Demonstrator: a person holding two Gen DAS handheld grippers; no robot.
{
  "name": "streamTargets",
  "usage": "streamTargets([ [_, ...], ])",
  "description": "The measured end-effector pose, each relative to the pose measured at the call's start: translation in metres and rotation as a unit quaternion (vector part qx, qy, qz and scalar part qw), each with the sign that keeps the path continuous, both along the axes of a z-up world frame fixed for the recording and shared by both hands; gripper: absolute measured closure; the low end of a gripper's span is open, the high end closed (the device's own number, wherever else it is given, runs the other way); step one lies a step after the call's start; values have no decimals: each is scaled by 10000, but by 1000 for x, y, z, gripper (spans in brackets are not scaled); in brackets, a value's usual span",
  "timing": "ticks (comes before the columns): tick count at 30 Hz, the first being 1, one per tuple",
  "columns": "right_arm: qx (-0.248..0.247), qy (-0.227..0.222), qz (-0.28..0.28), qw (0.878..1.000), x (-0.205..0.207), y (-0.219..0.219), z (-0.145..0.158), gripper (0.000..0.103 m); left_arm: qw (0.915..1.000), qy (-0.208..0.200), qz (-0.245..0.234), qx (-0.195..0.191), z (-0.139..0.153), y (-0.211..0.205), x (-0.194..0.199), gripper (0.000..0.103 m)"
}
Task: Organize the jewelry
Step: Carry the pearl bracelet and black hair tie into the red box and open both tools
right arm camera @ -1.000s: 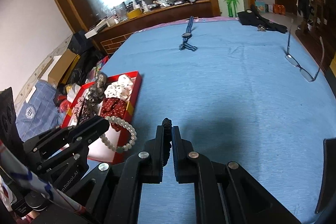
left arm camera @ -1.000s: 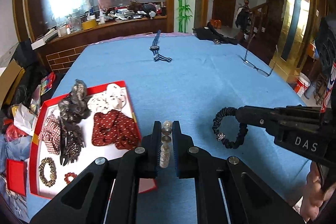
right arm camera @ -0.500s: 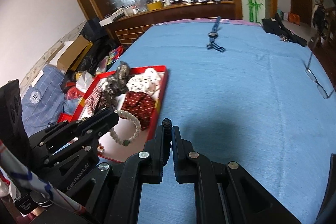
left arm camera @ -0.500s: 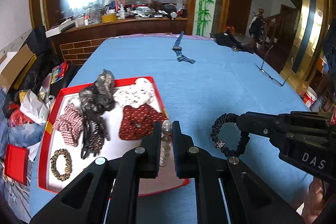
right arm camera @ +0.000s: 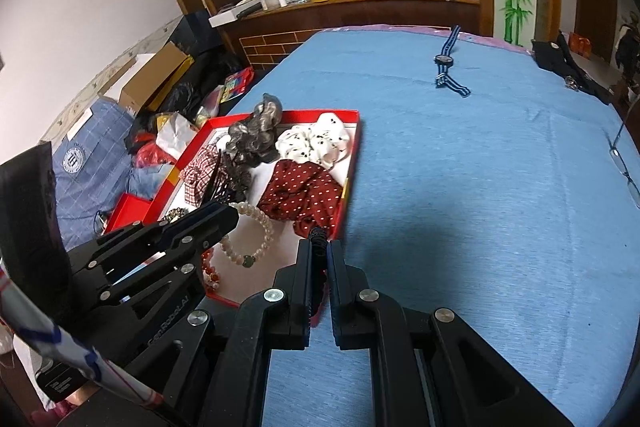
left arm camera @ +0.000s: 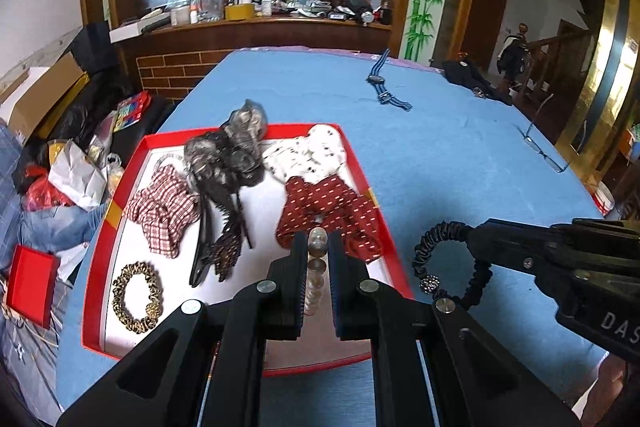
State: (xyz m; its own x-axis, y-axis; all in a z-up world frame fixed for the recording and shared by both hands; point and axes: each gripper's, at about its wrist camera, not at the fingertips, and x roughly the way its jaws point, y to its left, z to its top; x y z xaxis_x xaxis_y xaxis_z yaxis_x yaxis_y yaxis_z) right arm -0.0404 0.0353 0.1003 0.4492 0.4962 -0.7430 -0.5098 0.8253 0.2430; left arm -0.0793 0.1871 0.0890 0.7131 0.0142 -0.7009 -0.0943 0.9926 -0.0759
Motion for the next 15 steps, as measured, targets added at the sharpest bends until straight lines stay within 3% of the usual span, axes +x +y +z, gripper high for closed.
streamTargets([
  [15, -28, 257, 285, 9993, 4, 35, -14, 94, 9968, 447, 506, -429, -37, 55, 4, 94],
])
